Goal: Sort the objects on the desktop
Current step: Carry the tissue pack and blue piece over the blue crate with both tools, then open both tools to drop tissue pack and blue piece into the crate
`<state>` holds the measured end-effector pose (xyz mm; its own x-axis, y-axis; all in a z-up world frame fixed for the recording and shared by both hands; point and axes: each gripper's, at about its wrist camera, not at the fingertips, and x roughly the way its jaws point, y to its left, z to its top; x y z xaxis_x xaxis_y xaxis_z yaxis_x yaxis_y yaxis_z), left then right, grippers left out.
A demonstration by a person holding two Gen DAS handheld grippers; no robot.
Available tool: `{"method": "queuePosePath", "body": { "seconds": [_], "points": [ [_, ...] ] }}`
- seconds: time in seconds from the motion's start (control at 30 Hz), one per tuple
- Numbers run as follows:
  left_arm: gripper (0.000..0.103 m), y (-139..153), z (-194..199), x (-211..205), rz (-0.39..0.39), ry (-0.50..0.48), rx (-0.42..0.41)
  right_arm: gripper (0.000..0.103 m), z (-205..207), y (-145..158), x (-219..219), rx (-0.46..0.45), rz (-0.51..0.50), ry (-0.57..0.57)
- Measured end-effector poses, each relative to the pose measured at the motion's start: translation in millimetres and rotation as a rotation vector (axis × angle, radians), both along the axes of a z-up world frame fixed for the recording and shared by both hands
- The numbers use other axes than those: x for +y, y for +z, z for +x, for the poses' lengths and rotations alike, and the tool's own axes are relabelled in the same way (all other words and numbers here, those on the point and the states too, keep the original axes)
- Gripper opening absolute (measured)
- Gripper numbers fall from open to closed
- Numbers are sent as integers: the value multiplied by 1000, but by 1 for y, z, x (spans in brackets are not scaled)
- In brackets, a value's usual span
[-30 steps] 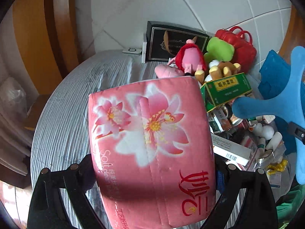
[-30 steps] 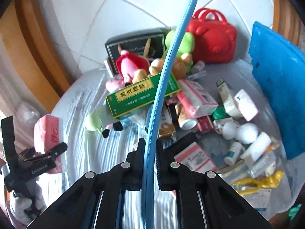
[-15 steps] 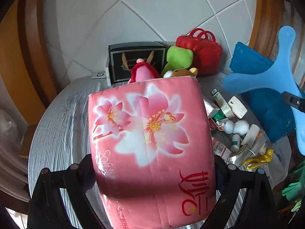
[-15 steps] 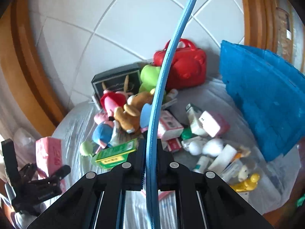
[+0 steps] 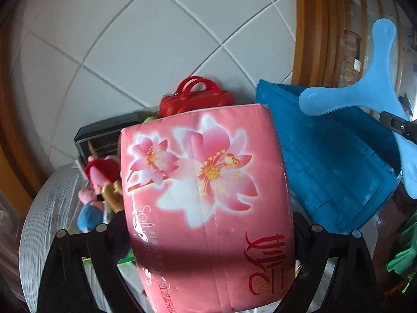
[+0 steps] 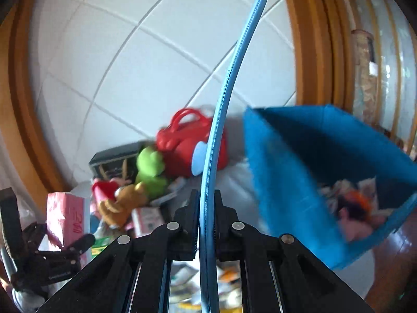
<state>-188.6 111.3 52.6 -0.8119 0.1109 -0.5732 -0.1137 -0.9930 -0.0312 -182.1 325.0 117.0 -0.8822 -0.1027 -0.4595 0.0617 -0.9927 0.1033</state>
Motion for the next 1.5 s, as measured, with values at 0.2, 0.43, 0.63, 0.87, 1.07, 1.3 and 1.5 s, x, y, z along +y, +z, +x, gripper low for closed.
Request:
{"method": "queuePosePath", "body": {
  "seconds": [0.2,0.43,0.63,0.87,1.07,1.3,1.5],
  "points": [
    [94,45,-37,129,-3,-122,55,9,-16,14,111,4,39,-94],
    [94,72,-75,248,19,-283,45,9,-35,4,213,-41,29,-209],
    [94,67,-96,308,-18,-343,0,9,-53,-11,265,-77,9,-255],
    [95,54,-112,334,-56,-379,-51,10,-67,-20,290,-100,11,-296],
    [96,53,-117,333,-45,-378,-68,27,-73,-23,297,-107,8,-328],
    [97,56,-104,334,-79,-378,0,80,-64,-18,295,-69,22,-362],
    [101,57,-98,328,-85,-335,33,87,-47,-10,294,-42,21,-369]
  ]
}}
